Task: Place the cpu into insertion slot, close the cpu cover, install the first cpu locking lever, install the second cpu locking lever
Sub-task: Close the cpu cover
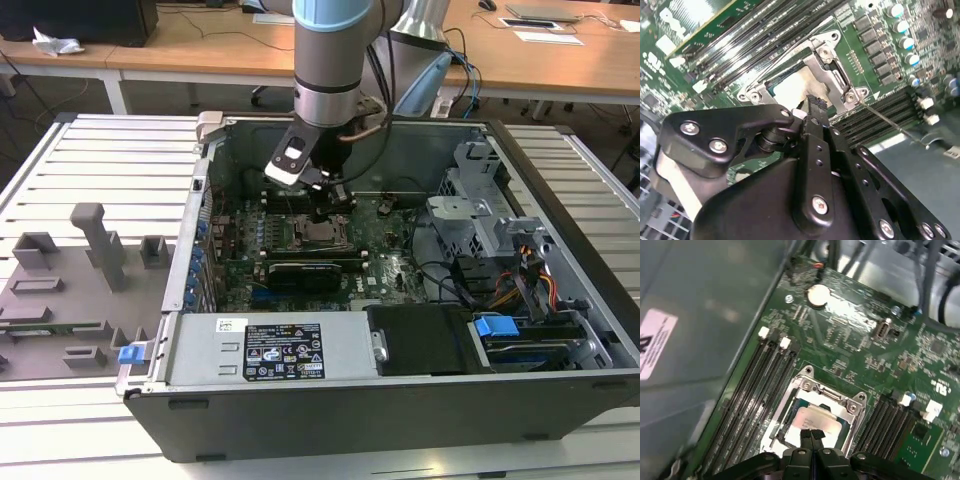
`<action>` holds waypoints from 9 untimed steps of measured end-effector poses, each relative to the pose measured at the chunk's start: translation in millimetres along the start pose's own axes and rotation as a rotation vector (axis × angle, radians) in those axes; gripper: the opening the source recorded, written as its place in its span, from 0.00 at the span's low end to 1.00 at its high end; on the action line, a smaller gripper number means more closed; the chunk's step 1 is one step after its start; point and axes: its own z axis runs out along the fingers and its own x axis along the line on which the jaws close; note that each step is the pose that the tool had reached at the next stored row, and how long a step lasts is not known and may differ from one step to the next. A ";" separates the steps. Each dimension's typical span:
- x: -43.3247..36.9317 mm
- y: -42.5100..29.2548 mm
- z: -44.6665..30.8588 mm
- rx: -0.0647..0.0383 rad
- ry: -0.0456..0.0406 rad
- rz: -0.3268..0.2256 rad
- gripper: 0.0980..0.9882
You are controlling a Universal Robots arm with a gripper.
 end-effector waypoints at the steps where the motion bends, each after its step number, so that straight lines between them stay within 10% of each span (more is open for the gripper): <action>1: 0.0 0.0 0.0 0.001 0.0004 -0.063 0.01; 9: 0.0 0.0 0.0 0.004 0.0022 -0.255 0.01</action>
